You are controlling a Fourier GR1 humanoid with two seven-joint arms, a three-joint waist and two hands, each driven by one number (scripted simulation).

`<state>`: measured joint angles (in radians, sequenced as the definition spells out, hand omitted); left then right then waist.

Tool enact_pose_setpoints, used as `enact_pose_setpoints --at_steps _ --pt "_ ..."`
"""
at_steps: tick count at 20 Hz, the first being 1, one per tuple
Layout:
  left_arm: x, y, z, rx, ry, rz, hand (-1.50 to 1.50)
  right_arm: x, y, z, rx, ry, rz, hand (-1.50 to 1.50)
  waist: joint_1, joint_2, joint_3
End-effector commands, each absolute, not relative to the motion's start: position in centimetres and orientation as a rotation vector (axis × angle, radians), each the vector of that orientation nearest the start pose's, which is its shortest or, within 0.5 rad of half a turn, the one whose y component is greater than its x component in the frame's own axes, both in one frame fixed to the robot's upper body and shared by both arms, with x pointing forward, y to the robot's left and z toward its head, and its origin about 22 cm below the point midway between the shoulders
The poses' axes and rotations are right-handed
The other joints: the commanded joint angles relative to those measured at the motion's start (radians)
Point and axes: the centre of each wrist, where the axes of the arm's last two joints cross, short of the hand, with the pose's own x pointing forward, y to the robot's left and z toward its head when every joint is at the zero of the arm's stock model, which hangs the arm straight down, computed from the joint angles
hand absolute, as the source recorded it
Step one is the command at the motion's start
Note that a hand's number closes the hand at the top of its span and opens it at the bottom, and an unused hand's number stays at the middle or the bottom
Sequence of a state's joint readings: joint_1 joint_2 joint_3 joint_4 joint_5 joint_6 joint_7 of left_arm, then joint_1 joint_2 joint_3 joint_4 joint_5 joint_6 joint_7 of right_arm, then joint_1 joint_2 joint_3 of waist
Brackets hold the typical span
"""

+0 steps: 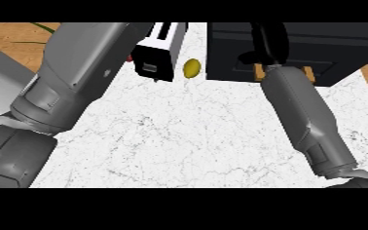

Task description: Pick up the can, place it into the drawer and close the drawer

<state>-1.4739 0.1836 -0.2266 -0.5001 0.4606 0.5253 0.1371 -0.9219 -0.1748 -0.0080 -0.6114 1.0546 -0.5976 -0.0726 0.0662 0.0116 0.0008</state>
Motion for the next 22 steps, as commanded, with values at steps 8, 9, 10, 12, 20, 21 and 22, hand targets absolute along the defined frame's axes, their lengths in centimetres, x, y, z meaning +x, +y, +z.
enact_pose_setpoints --at_steps 8,9,10,12,20,21,22 --pt "45.1 9.3 26.2 0.075 -1.682 -0.015 -1.50 46.6 -16.9 12.3 -1.331 -1.802 0.806 -1.50 0.039 0.007 0.000" --pt "44.6 8.6 25.3 0.068 -1.684 -0.028 -1.50 46.4 -18.3 11.5 -1.358 -1.800 0.812 -1.50 0.054 0.003 0.000" --pt "44.6 9.1 26.1 0.064 -1.699 -0.022 -1.50 46.8 -17.1 12.7 -1.326 -1.805 0.790 -1.50 0.067 0.007 0.000" --pt "44.5 10.0 24.6 0.068 -1.698 -0.040 -1.50 47.0 -17.4 13.4 -1.309 -1.827 0.776 -1.50 0.051 0.006 0.000" --pt "43.7 11.8 24.2 0.053 -1.697 -0.023 -1.50 47.2 -15.9 14.3 -1.146 -1.934 0.676 -1.50 0.055 0.002 0.001" --pt "43.6 12.2 24.2 0.056 -1.678 -0.014 -1.50 47.2 -15.9 14.8 -1.141 -1.964 0.689 -1.50 0.042 -0.003 0.001" --pt "43.6 12.1 25.2 0.054 -1.697 -0.031 -1.50 47.1 -14.6 14.1 -1.147 -1.964 0.684 -1.50 0.054 0.006 0.001"
